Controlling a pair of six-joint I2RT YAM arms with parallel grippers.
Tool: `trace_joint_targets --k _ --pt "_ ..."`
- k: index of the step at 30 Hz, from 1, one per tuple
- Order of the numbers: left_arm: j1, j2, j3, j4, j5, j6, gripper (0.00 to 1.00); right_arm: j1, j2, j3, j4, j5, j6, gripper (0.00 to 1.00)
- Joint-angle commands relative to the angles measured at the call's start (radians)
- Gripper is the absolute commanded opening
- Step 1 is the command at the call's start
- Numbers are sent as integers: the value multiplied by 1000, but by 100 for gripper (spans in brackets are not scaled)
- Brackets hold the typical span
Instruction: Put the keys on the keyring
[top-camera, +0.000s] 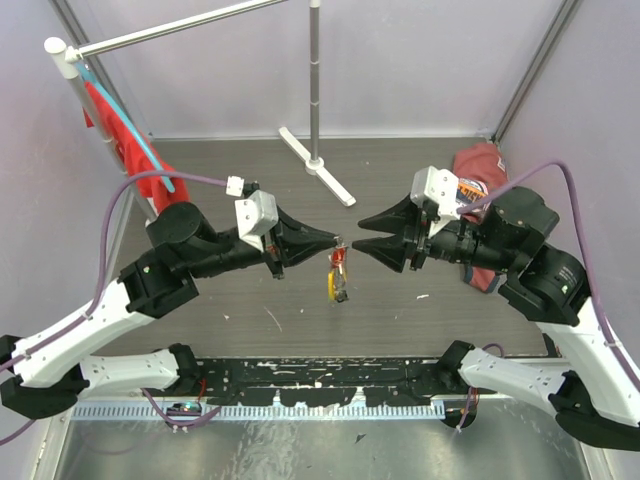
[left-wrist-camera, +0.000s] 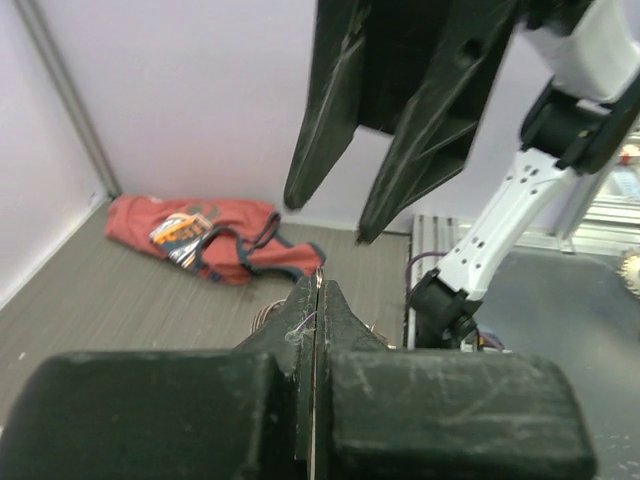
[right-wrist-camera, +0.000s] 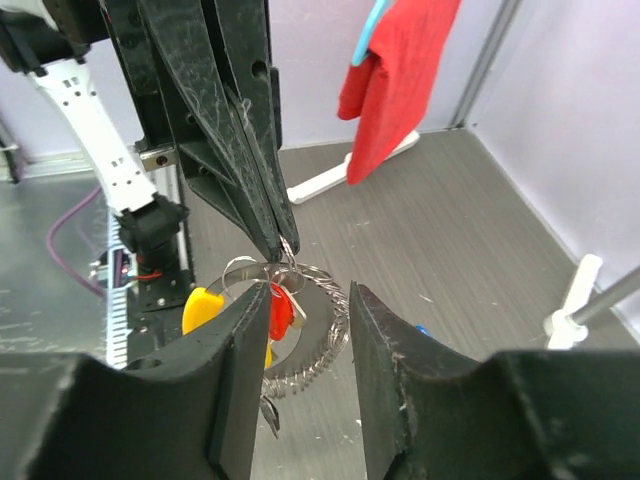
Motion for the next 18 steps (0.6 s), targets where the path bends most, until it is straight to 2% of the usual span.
trace_joint_targets --k 1,4,11,14,18 --pt "0 -28 29 -88 -135 34 0 4 -55 -12 90 124 -29 45" --pt "-1 -35 19 -143 -206 41 0 4 -86 -53 131 196 -33 52" --pt "23 -27 -10 -268 -333 34 1 4 -111 -112 179 362 -24 76" --pt "49 -3 -12 -335 -350 13 3 4 -111 -125 190 433 -12 91" --pt "64 42 -12 -428 -403 -2 1 4 -128 -143 211 510 -2 95"
